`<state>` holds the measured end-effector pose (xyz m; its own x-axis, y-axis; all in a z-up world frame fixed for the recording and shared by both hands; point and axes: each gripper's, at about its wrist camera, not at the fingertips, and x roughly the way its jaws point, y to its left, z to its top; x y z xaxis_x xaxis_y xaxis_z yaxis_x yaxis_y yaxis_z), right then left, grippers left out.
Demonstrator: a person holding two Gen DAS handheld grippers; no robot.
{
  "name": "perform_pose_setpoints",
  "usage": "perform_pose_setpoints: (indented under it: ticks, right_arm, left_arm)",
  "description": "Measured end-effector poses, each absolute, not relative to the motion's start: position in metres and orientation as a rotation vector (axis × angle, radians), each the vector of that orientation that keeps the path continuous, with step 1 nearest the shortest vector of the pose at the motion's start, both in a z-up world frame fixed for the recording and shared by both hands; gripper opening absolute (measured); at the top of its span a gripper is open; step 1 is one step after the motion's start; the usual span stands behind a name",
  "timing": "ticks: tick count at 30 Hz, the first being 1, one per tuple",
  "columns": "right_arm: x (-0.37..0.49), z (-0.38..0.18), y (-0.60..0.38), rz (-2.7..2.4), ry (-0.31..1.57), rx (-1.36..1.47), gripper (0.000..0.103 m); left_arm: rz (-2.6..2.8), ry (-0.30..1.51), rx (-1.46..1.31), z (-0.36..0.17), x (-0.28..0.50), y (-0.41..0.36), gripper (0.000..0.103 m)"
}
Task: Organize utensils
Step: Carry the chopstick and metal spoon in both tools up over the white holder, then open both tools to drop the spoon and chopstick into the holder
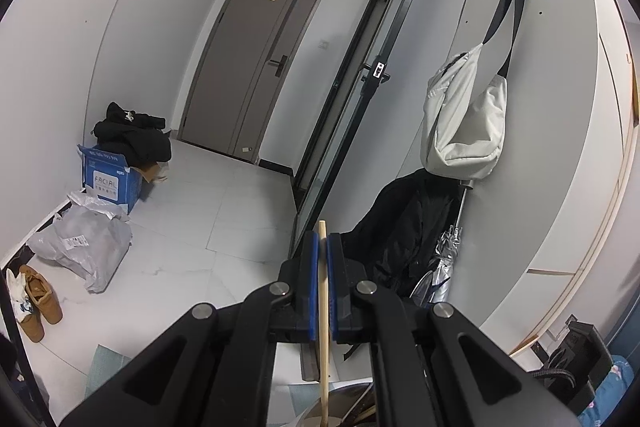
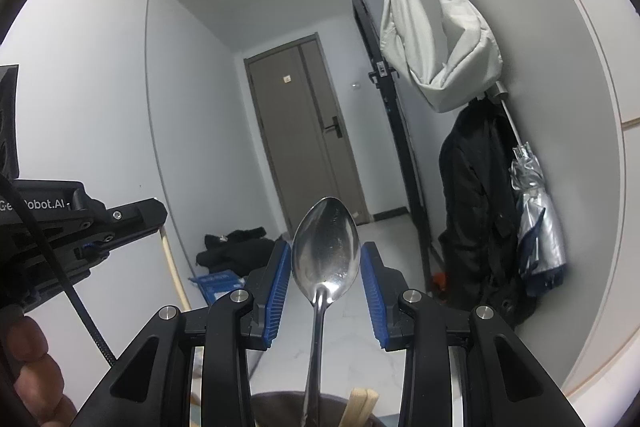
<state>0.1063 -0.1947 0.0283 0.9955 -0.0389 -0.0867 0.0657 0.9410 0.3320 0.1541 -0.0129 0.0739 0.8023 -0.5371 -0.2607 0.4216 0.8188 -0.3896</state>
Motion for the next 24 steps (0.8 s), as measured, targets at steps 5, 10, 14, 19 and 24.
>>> perform_pose_setpoints:
  ticks: [5,10,14,19,24]
  right_arm:
    - [0.102,0.025,-0.194,-0.042,0.095,0.340,0.034]
    - [0.094,0.024,-0.192,-0.018,0.112,0.325,0.035]
    - [0.088,0.021,-0.194,0.016,0.135,0.340,0.035]
    - [0.080,0.016,-0.197,0.065,0.163,0.327,0.035]
    - [0.071,0.011,-0.198,0.125,0.203,0.299,0.035]
  left_arm:
    - [-0.532,0.377,-0.314,0.074,0.151,-0.014,0.001]
    - [-0.553,0.362,-0.272,0.075,0.140,-0.017,0.001]
    - [-0.591,0.364,-0.260,0.072,0.132,-0.018,0.001]
    - [-0.607,0.383,-0.230,0.069,0.124,-0.019,0.001]
    - [-0.659,0.428,-0.225,0.071,0.122,-0.019,0.001]
